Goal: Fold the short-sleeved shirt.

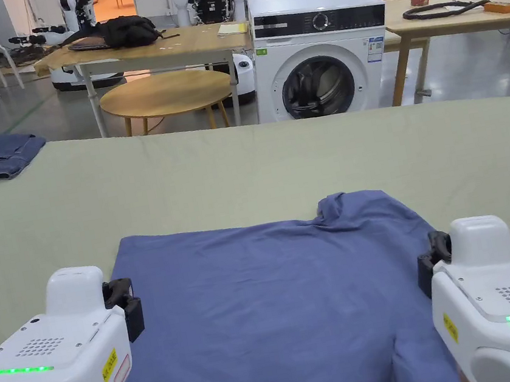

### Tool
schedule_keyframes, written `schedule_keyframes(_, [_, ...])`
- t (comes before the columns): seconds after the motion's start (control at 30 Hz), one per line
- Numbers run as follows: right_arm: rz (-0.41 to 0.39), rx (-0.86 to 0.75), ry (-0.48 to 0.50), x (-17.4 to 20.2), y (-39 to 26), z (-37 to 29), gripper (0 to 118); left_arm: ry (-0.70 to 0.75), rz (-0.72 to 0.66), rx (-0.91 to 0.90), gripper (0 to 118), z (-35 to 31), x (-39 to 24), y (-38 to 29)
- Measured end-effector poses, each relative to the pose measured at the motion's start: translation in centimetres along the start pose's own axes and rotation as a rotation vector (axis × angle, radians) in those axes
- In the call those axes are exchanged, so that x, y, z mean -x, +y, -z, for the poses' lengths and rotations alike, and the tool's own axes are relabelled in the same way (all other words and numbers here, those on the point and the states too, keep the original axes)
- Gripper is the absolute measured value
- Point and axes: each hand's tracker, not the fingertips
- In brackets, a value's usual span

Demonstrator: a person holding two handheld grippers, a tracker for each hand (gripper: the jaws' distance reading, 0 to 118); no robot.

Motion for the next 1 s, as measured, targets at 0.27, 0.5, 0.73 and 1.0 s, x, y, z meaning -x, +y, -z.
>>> schedule_keyframes(0.27, [0.037, 0.02, 0.032, 0.3, -0.8, -0.5, 0, 0.017, 0.028, 0.001, 0, -0.7, -0.8, 0.2])
schedule_keyframes(0.5, [0.032, 0.077, 0.035, -0.2, -2.3, 0.4, 0, -0.015, 0.042, 0.305, 0, -1.7, 3.9, -1.3])
schedule_keyframes(0.73, [0.029, 0.137, 0.068, 0.3, -3.7, 1.1, 0, -0.042, -0.095, 0.566, 38, -3.5, 9.6, -4.1])
schedule_keyframes(1.0, [0.024, 0.184, 0.083, 0.5, -4.7, 1.4, 0, -0.021, -0.194, 0.727, 61, -1.6, 10.6, -9.2])
